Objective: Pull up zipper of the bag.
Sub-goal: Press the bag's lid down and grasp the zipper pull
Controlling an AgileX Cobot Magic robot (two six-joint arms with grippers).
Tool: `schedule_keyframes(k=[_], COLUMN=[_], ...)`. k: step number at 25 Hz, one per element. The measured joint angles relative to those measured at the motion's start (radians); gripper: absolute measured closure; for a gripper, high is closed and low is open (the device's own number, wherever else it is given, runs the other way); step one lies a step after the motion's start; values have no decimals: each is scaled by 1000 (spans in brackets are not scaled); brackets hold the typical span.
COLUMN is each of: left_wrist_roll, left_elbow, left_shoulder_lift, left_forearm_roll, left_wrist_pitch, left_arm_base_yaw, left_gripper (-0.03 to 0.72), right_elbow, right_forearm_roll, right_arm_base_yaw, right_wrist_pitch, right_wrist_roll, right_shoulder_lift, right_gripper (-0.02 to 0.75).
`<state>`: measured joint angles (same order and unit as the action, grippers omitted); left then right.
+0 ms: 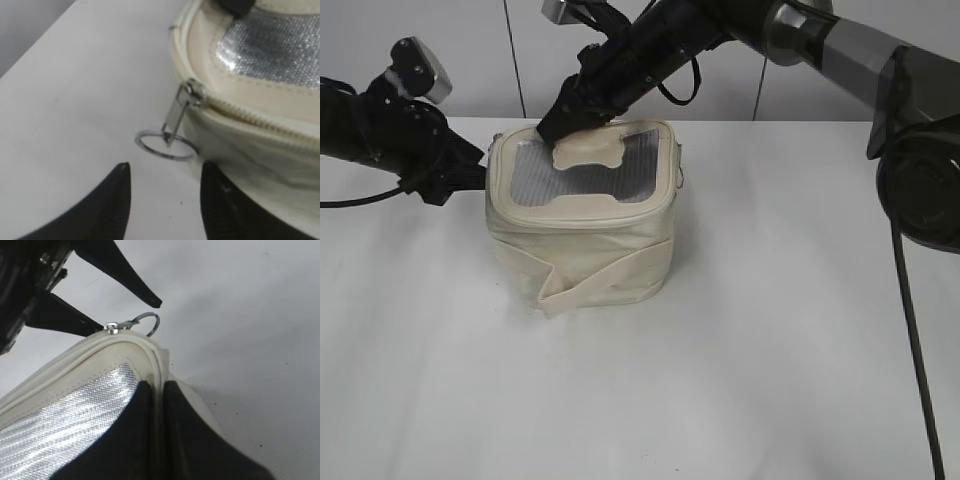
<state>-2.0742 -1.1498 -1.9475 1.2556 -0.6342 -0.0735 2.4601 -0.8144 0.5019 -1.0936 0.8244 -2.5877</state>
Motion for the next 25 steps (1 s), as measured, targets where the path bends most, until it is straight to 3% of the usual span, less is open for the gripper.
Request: schedule_keyframes(k=[7,13,19,22,25], left_wrist_roll=[-6,-6,-6,-6,-6], left_elbow=[-45,-50,-50,-50,-50], left_shoulder_lift=[-12,-13,-13,-13,-13], left_forearm_roll=[144,13,-32,-16,35], left_wrist_pitch=[22,21,33,61,54], left_arm_base_yaw=[-6,-7,-10,-10,-10], left_gripper=[328,328,319,289,212], right_elbow=[0,0,0,0,0], right_forearm_roll=[0,0,0,0,0], right_arm_base_yaw=[-1,-1,-1,-1,-1], right_wrist_pitch=[0,0,1,1,1], right_wrist_roll=[-2,-3,-3,-3,-3], right_shoulder_lift=[0,0,0,0,0], right_gripper=[687,687,687,687,687])
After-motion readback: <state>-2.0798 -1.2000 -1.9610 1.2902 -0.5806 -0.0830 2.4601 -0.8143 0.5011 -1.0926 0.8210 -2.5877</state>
